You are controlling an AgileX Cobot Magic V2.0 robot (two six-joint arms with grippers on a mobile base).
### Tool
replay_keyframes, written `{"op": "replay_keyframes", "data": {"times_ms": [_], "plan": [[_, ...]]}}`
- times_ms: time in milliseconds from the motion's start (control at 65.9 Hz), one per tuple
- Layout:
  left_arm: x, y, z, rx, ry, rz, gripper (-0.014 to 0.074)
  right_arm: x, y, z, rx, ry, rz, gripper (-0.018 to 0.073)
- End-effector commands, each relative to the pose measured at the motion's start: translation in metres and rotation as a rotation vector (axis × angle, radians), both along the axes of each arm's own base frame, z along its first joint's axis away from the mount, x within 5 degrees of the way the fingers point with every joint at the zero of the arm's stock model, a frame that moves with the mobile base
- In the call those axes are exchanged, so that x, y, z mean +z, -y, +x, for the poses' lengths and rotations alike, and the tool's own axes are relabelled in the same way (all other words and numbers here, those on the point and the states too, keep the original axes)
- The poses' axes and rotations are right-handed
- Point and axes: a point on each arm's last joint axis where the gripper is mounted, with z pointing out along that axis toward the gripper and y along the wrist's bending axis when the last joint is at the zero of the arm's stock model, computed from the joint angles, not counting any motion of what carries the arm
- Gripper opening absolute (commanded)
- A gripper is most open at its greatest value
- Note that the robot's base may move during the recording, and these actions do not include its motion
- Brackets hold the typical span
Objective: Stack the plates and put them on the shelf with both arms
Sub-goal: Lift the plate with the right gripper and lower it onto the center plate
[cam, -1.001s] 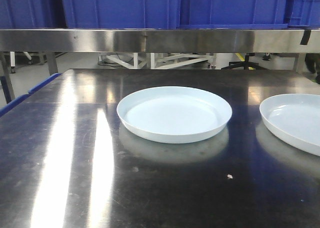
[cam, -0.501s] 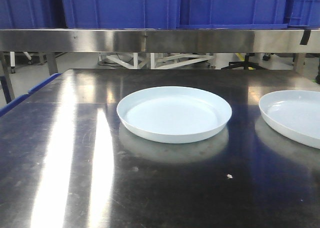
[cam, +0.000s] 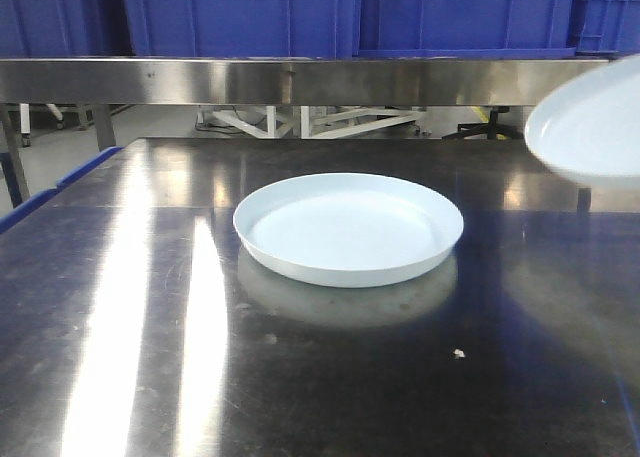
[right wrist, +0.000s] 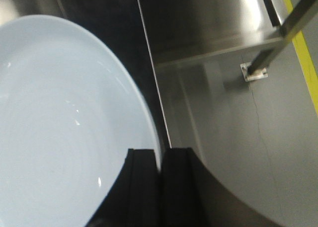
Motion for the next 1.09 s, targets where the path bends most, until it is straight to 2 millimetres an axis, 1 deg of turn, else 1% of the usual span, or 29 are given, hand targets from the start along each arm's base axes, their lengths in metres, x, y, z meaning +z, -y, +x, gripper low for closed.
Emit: {"op": "replay_keyframes", "data": {"times_ms": [0,76,152,319,546,698,804,941,1077], "plan": [[0.017,0.002,0.004,-0.012,0.111,-0.034,0.0089,0.039,-0.007,-0.005,0.015,0.163,-0.008,0.0051],[0.017,0.002,0.004,-0.012,0.111,-0.034,0.0089,0.047,-0.016,-0.004,0.043,0.183,0.011,0.0051],[0.017,0.002,0.004,-0.012,0.111,-0.034,0.0089,0.052,-0.030,-0.002,0.088,0.200,0.028,0.0051],[0.017,0.002,0.004,-0.012,0.112,-0.035,0.0089,0.054,-0.061,0.007,0.192,0.214,0.044,0.0051],[0.017,0.002,0.004,-0.012,0.112,-0.035,0.0089,0.046,-0.110,0.028,0.348,0.177,0.061,0.0051],[0.017,0.002,0.004,-0.012,0.112,-0.035,0.0089,0.036,-0.144,0.040,0.443,0.144,0.069,0.0051],[0.017,0.002,0.004,-0.012,0.112,-0.035,0.0089,0.028,-0.164,0.047,0.493,0.121,0.071,0.0051],[0.017,0.002,0.004,-0.012,0.112,-0.035,0.0089,0.014,-0.178,0.054,0.522,0.084,0.070,0.0051],[0.017,0.002,0.004,-0.012,0.112,-0.035,0.0089,0.003,-0.181,0.060,0.524,0.052,0.068,0.0051]]}}
